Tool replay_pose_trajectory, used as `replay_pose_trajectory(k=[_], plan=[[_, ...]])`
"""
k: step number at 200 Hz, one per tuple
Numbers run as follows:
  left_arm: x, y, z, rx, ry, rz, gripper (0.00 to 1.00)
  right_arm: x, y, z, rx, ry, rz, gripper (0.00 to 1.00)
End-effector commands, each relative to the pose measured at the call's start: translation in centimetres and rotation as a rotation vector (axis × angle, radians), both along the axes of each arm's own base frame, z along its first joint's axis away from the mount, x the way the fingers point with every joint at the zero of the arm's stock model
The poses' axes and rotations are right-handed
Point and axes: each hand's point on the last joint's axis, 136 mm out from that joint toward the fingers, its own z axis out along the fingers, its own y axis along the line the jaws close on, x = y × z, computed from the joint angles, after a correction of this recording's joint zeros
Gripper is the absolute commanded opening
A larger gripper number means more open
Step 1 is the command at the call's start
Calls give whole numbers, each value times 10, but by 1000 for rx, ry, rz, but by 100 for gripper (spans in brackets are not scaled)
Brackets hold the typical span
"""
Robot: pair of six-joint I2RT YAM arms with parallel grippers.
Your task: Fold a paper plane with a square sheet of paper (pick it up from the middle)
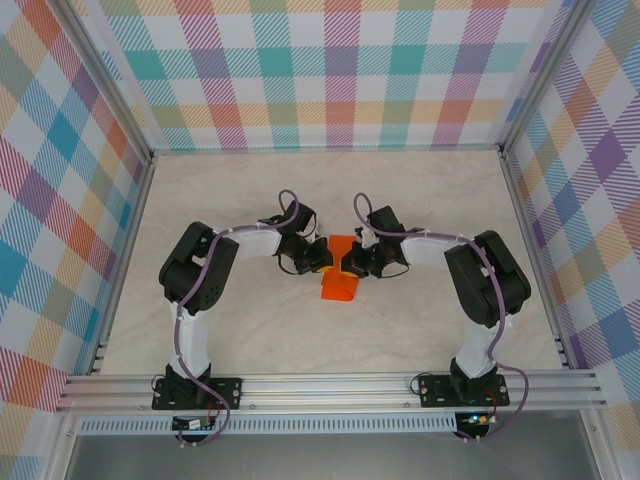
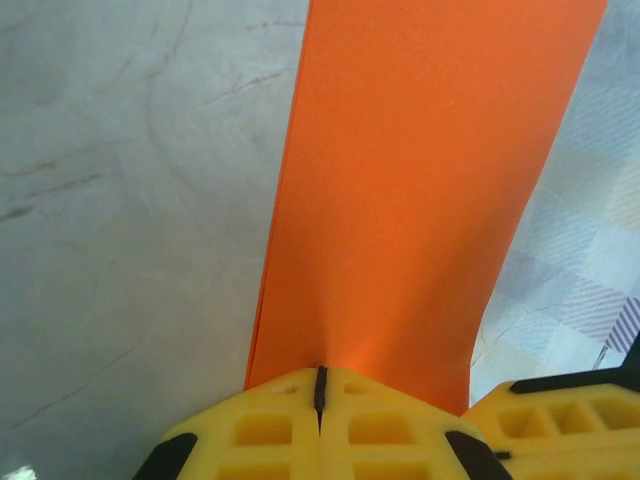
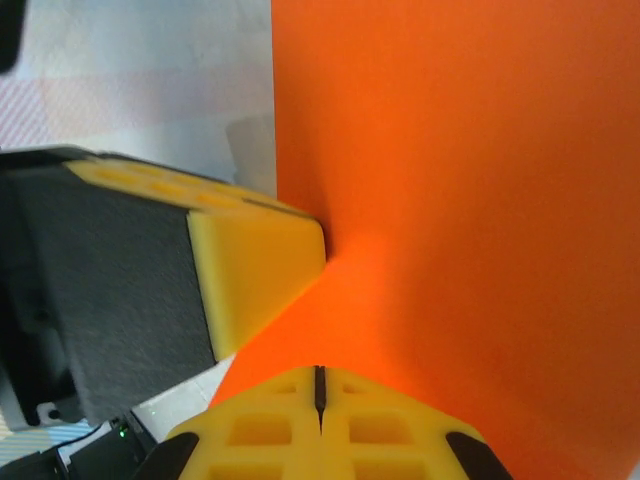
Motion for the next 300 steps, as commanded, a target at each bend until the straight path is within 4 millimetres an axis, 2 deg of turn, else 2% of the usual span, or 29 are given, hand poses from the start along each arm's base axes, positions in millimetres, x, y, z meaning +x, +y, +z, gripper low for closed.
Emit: replay_pose_trajectory(k=[1, 44, 92, 113, 124, 136, 155, 169, 182, 212, 241, 280, 300], plan=[[-91, 92, -104, 468, 340, 44, 0, -15, -1, -7, 9, 58, 16, 0], [-93, 95, -106, 479, 344, 51, 0, -44, -16, -22, -40, 116, 58, 0], [-93, 97, -108, 489, 345, 55, 0, -92, -45, -34, -104, 183, 81, 0], [-91, 95, -107, 485, 339, 54, 0, -105, -55, -35, -121, 182, 88, 0], [-90, 95, -107, 484, 336, 52, 0, -101, -56, -29, -120, 160, 84, 0], [-90, 94, -106, 481, 337, 51, 0, -89, -50, -14, -94, 105, 77, 0], [-90, 94, -105, 479, 336, 47, 0, -56, -37, 23, -46, -32, 61, 0], [-90, 93, -104, 478, 334, 48, 0, -33, -27, 38, -22, -110, 42, 0], [-89, 93, -104, 479, 333, 47, 0, -15, -18, 39, -11, -125, 39, 0], [-90, 93, -104, 478, 337, 52, 0, 13, 2, 20, 19, -106, 42, 0], [-90, 93, -104, 477, 339, 56, 0, 10, 5, 2, 13, -81, 69, 0], [-93, 95, -108, 482, 353, 68, 0, -21, -11, -29, -45, 0, 97, 0], [-94, 95, -109, 480, 356, 76, 0, -39, -20, -38, -59, 34, 108, 0]])
